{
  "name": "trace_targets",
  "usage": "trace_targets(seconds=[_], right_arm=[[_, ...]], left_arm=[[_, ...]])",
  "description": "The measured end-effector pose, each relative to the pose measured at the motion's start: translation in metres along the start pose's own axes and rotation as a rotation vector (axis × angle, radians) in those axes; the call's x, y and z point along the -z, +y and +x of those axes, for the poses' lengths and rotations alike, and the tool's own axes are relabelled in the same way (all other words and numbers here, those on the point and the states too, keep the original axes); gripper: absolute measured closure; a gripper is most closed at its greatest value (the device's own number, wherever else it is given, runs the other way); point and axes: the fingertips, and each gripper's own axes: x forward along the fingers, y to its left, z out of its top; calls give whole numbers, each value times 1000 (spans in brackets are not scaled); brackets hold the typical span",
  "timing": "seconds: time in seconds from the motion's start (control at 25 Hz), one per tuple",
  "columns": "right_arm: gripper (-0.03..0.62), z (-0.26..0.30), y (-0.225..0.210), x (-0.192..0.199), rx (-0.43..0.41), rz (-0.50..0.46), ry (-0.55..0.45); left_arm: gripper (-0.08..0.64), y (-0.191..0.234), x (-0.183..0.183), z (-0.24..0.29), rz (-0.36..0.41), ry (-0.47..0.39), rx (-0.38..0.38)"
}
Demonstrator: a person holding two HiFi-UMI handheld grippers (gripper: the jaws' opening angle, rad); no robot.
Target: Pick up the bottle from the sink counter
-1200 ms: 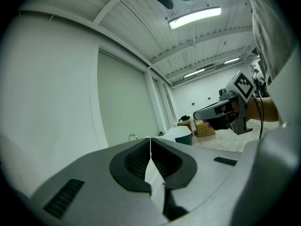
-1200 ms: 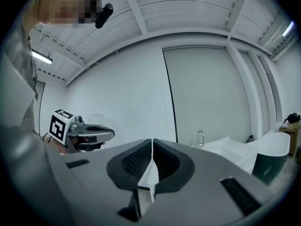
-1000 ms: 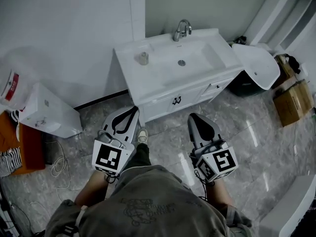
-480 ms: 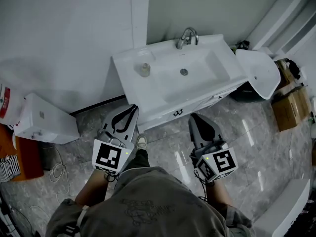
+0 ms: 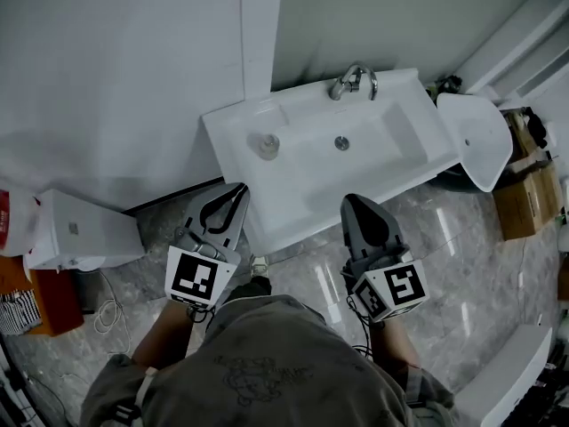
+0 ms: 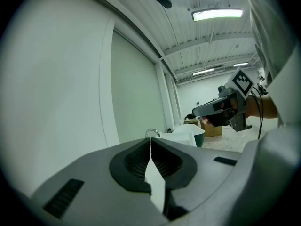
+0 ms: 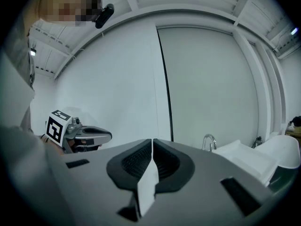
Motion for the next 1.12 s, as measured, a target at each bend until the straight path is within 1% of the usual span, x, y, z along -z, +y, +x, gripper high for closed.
trace_targets(seconds=[0.2, 0.36, 0.48, 0.68, 0.76, 0.92, 1.0, 1.12], right_arm=[[561, 43, -10, -12, -1, -17, -12], [561, 64, -12, -14, -2, -28, -11], [561, 74, -14, -15, -2, -30, -5], [561, 83, -22, -12, -15, -48, 28], [561, 86, -25, -14, -24, -48, 23], [561, 93, -33, -15, -52, -43, 15], [561, 97, -38, -11, -69, -44, 24], [561, 102, -47, -6, -93, -29, 29]], left_arm=[[541, 36, 6, 26, 6, 3, 2], [541, 54, 11, 38, -33, 2, -6], [541, 62, 15, 44, -45, 1, -8], [541, 67, 19, 50, -52, 4, -20], [541, 68, 19, 53, -53, 11, -29], [541, 72, 15, 57, -65, -6, -77], [541, 70, 17, 58, -71, 1, -102], [541, 64, 20, 63, -57, 12, -121]])
